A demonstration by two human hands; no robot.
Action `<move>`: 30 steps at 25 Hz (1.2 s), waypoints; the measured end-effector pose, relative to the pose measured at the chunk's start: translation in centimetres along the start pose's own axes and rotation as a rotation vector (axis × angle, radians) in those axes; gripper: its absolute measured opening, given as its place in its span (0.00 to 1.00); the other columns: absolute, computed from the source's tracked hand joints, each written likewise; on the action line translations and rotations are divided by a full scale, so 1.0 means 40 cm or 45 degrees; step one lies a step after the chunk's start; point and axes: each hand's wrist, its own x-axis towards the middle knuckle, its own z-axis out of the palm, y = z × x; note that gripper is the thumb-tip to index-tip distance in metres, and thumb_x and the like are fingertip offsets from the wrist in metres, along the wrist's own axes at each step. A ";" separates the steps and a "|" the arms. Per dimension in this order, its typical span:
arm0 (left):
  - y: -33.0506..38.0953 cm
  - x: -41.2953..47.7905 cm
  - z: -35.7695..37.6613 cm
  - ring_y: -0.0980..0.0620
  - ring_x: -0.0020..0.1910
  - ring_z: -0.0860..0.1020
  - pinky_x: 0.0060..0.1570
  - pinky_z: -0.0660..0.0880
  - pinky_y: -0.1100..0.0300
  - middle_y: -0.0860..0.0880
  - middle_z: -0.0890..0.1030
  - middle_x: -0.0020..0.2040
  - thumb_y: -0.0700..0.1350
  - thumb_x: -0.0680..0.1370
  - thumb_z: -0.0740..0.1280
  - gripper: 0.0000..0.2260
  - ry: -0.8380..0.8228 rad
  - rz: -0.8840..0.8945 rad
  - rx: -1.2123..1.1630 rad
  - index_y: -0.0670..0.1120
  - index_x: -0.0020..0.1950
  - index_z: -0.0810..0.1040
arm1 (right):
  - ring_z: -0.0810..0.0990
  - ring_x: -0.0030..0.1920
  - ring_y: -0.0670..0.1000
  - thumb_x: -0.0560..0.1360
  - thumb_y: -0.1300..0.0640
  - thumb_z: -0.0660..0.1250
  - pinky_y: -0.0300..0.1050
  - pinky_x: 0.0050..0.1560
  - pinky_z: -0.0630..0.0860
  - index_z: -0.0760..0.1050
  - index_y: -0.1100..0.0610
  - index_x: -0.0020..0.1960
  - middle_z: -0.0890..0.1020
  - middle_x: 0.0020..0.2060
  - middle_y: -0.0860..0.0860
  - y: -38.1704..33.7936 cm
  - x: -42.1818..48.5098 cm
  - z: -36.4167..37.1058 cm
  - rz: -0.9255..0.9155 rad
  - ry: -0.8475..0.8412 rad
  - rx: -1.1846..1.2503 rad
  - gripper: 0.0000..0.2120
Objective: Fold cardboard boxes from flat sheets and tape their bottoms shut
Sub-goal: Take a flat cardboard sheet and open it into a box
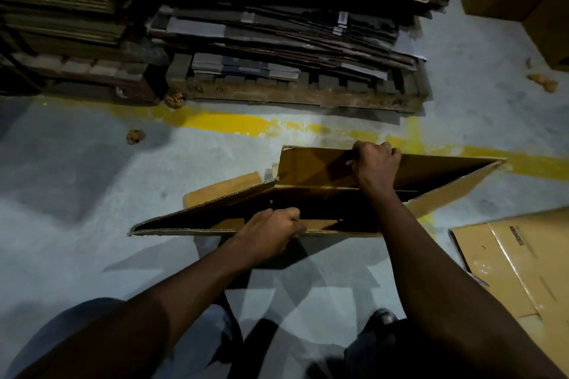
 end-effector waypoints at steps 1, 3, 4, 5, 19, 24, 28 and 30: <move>-0.008 -0.002 0.003 0.57 0.42 0.73 0.35 0.67 0.67 0.51 0.75 0.53 0.42 0.79 0.65 0.13 -0.010 -0.027 -0.016 0.51 0.63 0.77 | 0.74 0.58 0.61 0.75 0.53 0.70 0.59 0.62 0.64 0.79 0.52 0.56 0.83 0.50 0.54 -0.005 -0.003 0.005 -0.017 0.007 0.001 0.10; -0.033 -0.012 0.014 0.56 0.47 0.74 0.42 0.73 0.64 0.52 0.74 0.55 0.43 0.79 0.64 0.14 -0.061 -0.144 -0.057 0.52 0.64 0.76 | 0.75 0.58 0.60 0.76 0.55 0.68 0.60 0.63 0.64 0.79 0.52 0.56 0.83 0.48 0.54 -0.017 -0.009 0.015 -0.040 0.022 0.008 0.09; -0.047 -0.020 0.021 0.55 0.48 0.75 0.44 0.73 0.63 0.52 0.74 0.55 0.43 0.79 0.64 0.13 -0.112 -0.229 -0.057 0.52 0.63 0.76 | 0.75 0.58 0.60 0.76 0.56 0.68 0.61 0.63 0.63 0.79 0.52 0.55 0.83 0.48 0.54 -0.023 -0.009 0.018 -0.048 0.027 0.016 0.08; -0.060 -0.028 0.028 0.55 0.47 0.76 0.44 0.74 0.62 0.52 0.76 0.54 0.42 0.78 0.65 0.13 -0.173 -0.314 -0.019 0.52 0.62 0.77 | 0.75 0.57 0.60 0.76 0.56 0.68 0.61 0.63 0.63 0.79 0.52 0.55 0.83 0.47 0.54 -0.030 -0.009 0.019 -0.053 0.033 0.020 0.08; -0.072 -0.023 0.027 0.55 0.48 0.77 0.47 0.75 0.61 0.52 0.79 0.52 0.44 0.78 0.64 0.10 -0.188 -0.261 0.058 0.53 0.58 0.78 | 0.76 0.53 0.60 0.75 0.63 0.65 0.54 0.54 0.66 0.79 0.54 0.52 0.82 0.48 0.55 0.045 0.006 0.034 -0.044 0.093 -0.141 0.09; -0.026 0.000 0.053 0.55 0.47 0.77 0.47 0.75 0.61 0.51 0.79 0.51 0.46 0.80 0.62 0.08 -0.232 -0.223 0.012 0.51 0.58 0.77 | 0.75 0.55 0.59 0.78 0.60 0.63 0.56 0.57 0.68 0.75 0.54 0.58 0.80 0.52 0.54 -0.123 0.076 0.077 -0.279 0.095 -0.118 0.09; -0.066 0.000 0.038 0.54 0.47 0.79 0.44 0.75 0.62 0.50 0.81 0.53 0.42 0.78 0.65 0.08 -0.117 -0.286 0.051 0.50 0.56 0.77 | 0.76 0.56 0.58 0.78 0.60 0.64 0.54 0.61 0.70 0.72 0.55 0.62 0.81 0.53 0.55 -0.174 0.118 0.129 -0.343 -0.011 -0.103 0.13; -0.075 -0.013 0.031 0.53 0.50 0.79 0.47 0.76 0.61 0.49 0.80 0.55 0.41 0.78 0.65 0.11 -0.160 -0.281 0.065 0.50 0.60 0.76 | 0.74 0.58 0.59 0.77 0.57 0.66 0.56 0.64 0.67 0.71 0.54 0.63 0.79 0.55 0.56 -0.170 0.137 0.137 -0.351 0.057 -0.106 0.15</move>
